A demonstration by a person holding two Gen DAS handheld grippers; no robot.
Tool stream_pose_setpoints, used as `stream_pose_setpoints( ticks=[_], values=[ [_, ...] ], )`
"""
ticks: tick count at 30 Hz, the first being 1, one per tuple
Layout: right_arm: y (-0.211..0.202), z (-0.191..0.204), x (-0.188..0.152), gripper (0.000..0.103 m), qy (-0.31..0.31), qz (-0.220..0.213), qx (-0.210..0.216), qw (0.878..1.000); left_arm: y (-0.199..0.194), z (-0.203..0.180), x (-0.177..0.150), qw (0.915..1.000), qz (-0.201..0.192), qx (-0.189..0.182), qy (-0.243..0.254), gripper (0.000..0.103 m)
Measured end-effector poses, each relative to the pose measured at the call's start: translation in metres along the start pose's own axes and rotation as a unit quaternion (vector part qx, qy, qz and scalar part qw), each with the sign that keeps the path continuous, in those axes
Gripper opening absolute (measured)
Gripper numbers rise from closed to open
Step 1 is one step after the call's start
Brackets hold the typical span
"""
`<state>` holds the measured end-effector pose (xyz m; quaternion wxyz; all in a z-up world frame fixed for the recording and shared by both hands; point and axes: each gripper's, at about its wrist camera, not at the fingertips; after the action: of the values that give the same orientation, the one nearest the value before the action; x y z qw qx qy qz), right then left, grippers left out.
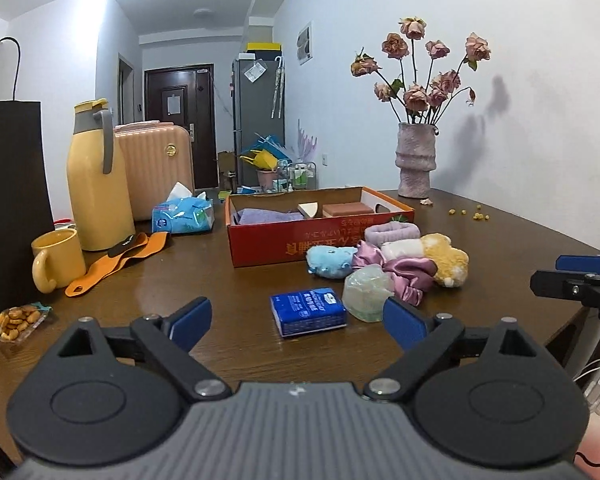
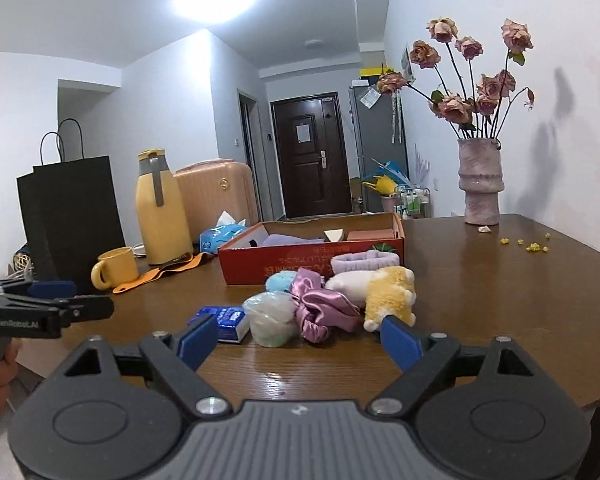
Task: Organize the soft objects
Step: 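Withdraw both open tools from the box back over the table, then close the right tool on the yellow-and-white plush toy and lift it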
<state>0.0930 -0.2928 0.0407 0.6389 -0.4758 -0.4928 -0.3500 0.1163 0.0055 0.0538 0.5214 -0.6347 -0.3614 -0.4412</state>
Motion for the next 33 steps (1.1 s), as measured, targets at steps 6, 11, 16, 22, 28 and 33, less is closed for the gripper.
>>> stream_pose_setpoints(
  ticks=[6, 11, 16, 22, 28, 33],
  values=[
    [0.020, -0.014, -0.005, 0.086, 0.000, 0.008, -0.034, 0.999, 0.026, -0.009, -0.001, 0.9997, 0.019, -0.014, 0.003, 0.094],
    [0.063, -0.040, -0.005, 0.077, 0.002, 0.038, -0.078, 0.996, 0.068, -0.030, 0.004, 0.9986, 0.040, -0.033, 0.007, 0.094],
    [0.114, -0.063, 0.006, 0.072, 0.005, 0.058, -0.085, 0.995, 0.110, -0.057, 0.019, 0.9973, 0.050, -0.049, 0.019, 0.094],
    [0.178, -0.080, 0.015, 0.068, -0.002, 0.112, -0.089, 0.990, 0.148, -0.064, 0.034, 0.9966, 0.066, -0.048, 0.013, 0.094],
    [0.195, -0.092, 0.011, 0.043, 0.031, 0.122, -0.061, 0.990, 0.165, -0.058, 0.030, 0.9955, 0.088, -0.035, 0.005, 0.094],
    [0.155, -0.103, 0.014, 0.042, 0.070, 0.067, -0.071, 0.993, 0.155, -0.047, 0.027, 0.9955, 0.089, -0.034, -0.001, 0.094]
  ],
)
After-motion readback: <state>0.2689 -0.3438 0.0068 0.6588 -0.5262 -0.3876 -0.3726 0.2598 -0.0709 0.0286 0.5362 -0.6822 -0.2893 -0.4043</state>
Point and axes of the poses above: each gripper's, at about its wrist camera, not at the fingertips, and y roughly the way its jaws point, z to its left, x to its top, and after that the axes turned 6 degrees about -y, right-handed
